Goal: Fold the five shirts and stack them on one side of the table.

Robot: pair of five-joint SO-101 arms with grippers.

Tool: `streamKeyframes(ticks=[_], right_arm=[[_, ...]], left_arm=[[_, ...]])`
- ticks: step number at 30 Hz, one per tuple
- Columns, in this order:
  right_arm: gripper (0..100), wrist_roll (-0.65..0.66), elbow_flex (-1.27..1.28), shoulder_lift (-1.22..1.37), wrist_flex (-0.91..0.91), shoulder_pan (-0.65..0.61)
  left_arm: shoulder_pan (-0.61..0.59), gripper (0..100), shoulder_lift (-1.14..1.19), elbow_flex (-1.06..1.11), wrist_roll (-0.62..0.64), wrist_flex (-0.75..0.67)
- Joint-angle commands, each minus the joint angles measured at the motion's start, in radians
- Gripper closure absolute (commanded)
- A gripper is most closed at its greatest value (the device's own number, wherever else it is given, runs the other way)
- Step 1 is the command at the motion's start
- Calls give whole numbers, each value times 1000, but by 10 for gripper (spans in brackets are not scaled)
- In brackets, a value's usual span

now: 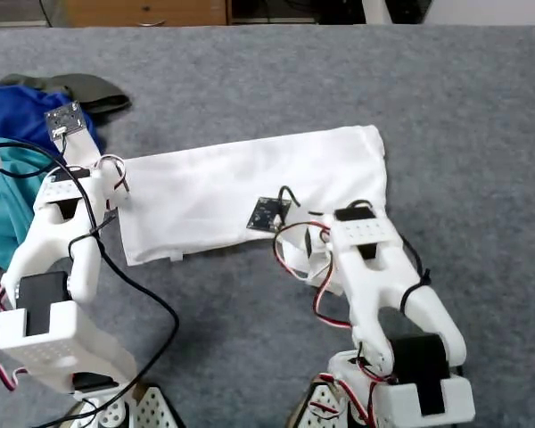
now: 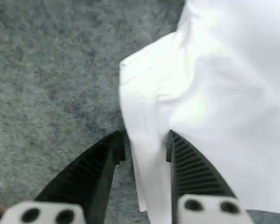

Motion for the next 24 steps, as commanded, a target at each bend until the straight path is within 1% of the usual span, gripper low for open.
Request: streamKeyframes(ticks=[1,15,20,24], right_arm=[[864,20,-1,22,-3,7],[870,20,-10,25,-11,8],[918,20,-10,28,-11,5],[923,20,-10,28,-11,5]], left_arm=[[14,980,-8,-43,-11,5],[14,980,-8,-49,-11,18],[12,980,-8,-49,-11,21],[8,980,-8,-48,-11,23]])
